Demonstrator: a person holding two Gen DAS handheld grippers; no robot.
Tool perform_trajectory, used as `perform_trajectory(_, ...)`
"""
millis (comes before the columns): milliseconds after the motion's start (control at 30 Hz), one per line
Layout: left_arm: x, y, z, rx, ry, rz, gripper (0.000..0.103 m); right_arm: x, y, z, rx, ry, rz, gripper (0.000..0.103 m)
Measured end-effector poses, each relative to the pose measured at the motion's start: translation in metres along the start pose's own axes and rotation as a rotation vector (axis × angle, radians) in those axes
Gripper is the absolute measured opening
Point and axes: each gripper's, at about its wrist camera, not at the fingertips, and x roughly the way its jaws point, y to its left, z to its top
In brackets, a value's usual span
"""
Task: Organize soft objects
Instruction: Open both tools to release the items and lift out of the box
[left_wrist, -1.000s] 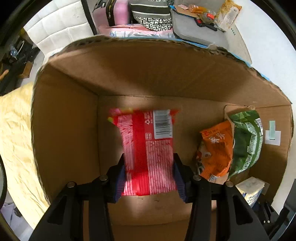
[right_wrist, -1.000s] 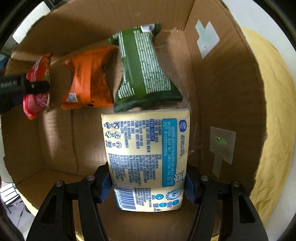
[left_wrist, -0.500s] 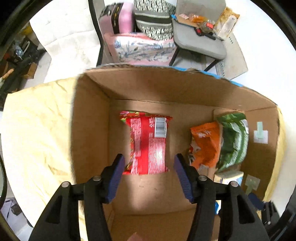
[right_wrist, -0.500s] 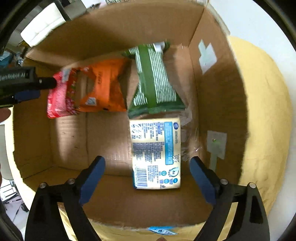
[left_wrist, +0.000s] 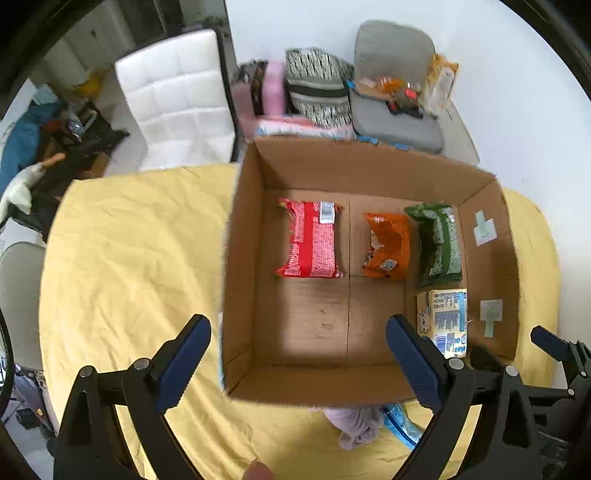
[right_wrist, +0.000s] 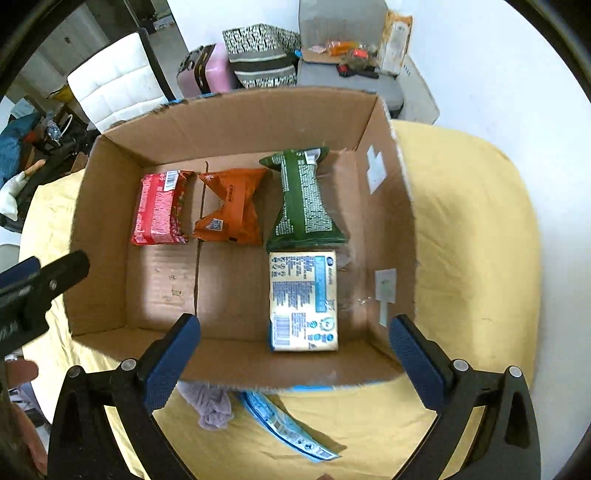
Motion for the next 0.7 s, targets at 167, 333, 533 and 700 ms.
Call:
perform_trajectory(167,-0.038,-0.003,-0.021,-0.019,-0.081,0.027,0.097,-0.033,0.000,-0.019,-0.008,-0.058,-0.001,0.103)
perform_trajectory(333,-0.074,-0.002,-0.042,-0.038,-0.153,0.052,0.097,-0.072,-0.002,-0.037,-0.020,-0.131,-0.006,0.103)
perform_trajectory(533,-0.116,-0.005,-0.062,-0.041,-0.237,0.071,0.097,-0.115,-0.004,-0.058,-0.035,-0.227,-0.002,0.103)
perform_trajectory(700,-0.143,-0.008,-0.074,-0.047,-0.289,0.069,0.097,-0.145,-0.004,-0.071,-0.053,-0.280,0.010,0.103)
